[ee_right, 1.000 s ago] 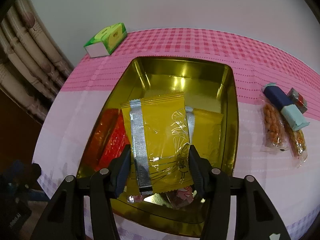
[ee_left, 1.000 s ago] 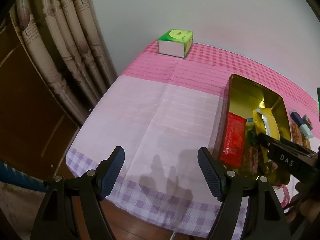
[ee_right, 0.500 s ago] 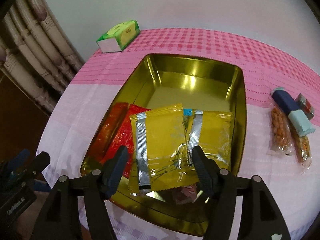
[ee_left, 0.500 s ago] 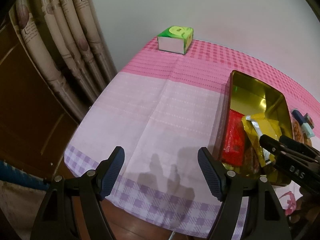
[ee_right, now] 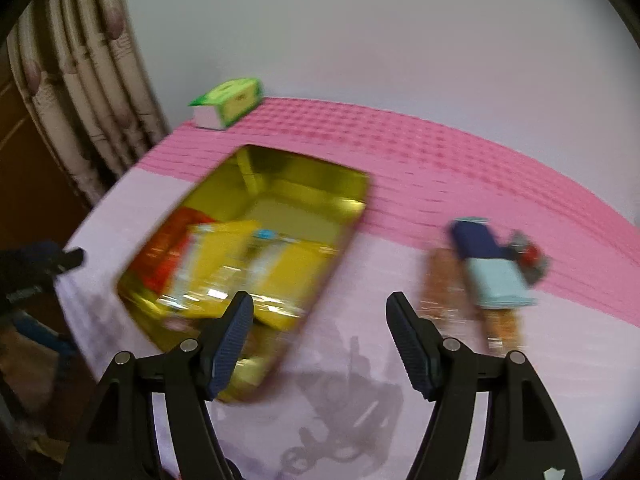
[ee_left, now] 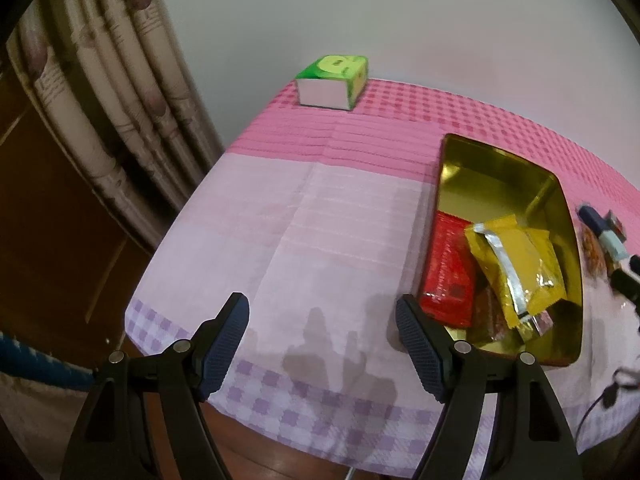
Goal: Organize snacks
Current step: 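Lower the yellow packet into the tray and open the right gripper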
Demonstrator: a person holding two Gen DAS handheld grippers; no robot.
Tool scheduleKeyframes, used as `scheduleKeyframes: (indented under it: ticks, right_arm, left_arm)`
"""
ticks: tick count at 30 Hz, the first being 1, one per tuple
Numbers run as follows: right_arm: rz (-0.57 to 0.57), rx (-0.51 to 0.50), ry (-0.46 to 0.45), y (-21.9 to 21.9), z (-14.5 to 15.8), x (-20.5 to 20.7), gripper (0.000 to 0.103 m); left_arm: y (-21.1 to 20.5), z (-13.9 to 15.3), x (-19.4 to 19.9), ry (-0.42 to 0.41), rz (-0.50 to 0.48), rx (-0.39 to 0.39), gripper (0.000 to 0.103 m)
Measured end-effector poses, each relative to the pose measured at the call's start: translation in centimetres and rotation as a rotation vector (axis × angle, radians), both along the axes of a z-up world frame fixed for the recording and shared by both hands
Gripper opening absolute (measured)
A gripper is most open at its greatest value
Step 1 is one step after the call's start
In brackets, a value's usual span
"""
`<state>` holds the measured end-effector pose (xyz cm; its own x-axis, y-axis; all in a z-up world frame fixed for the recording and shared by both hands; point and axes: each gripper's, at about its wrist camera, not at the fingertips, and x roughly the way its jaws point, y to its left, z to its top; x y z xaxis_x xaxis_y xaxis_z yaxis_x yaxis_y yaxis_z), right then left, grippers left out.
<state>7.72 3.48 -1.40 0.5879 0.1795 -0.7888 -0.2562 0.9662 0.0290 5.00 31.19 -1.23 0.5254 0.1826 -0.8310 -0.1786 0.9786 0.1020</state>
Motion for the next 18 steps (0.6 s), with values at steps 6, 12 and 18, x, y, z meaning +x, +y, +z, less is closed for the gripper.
scheduleKeyframes:
  ticks: [6, 12, 18]
  right_arm:
    - [-0.063, -0.056, 0.007, -7.5, -1.8, 0.1, 0.066]
    - [-0.069, -0.102, 0.044, -11.7, -4.4, 1.0, 0.056]
    - [-0.082, -0.053, 0.074, -13.8, -5.8, 2.3, 0.055]
  left_arm:
    - [-2.6, 0.1, 0.1, 0.002, -0.067, 0.011, 0.076]
    - [-6.7, 0.7, 0.4, 0.0, -0.162, 0.007, 0.076]
    - [-12.1, 0.5, 2.0, 0.028, -0.26, -0.014, 0.076]
